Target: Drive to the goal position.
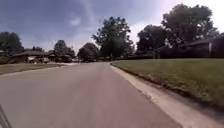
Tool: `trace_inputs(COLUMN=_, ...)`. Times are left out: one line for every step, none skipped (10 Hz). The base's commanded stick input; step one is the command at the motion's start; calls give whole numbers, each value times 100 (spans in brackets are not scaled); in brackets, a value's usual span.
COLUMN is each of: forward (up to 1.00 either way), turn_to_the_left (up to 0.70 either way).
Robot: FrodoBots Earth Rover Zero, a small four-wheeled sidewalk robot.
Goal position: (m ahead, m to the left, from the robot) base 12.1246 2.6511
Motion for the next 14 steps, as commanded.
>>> trace_inputs(forward=70, turn_to_the_left=3)
trace_inputs(forward=70, turn_to_the_left=3)
trace_inputs(forward=70, turn_to_the_left=3)
trace_inputs(forward=70, turn_to_the_left=3)
trace_inputs(forward=70, turn_to_the_left=3)
trace_inputs(forward=70, turn_to_the_left=3)
trace_inputs(forward=70, turn_to_the_left=3)
trace_inputs(forward=70, turn_to_the_left=3)
trace_inputs(forward=70, turn_to_the_left=3)
trace_inputs(forward=70, turn_to_the_left=3)
trace_inputs(forward=70, turn_to_the_left=3)
trace_inputs(forward=70, turn_to_the_left=3)
trace_inputs(forward=70, turn_to_the_left=3)
trace_inputs(forward=70, turn_to_the_left=3)
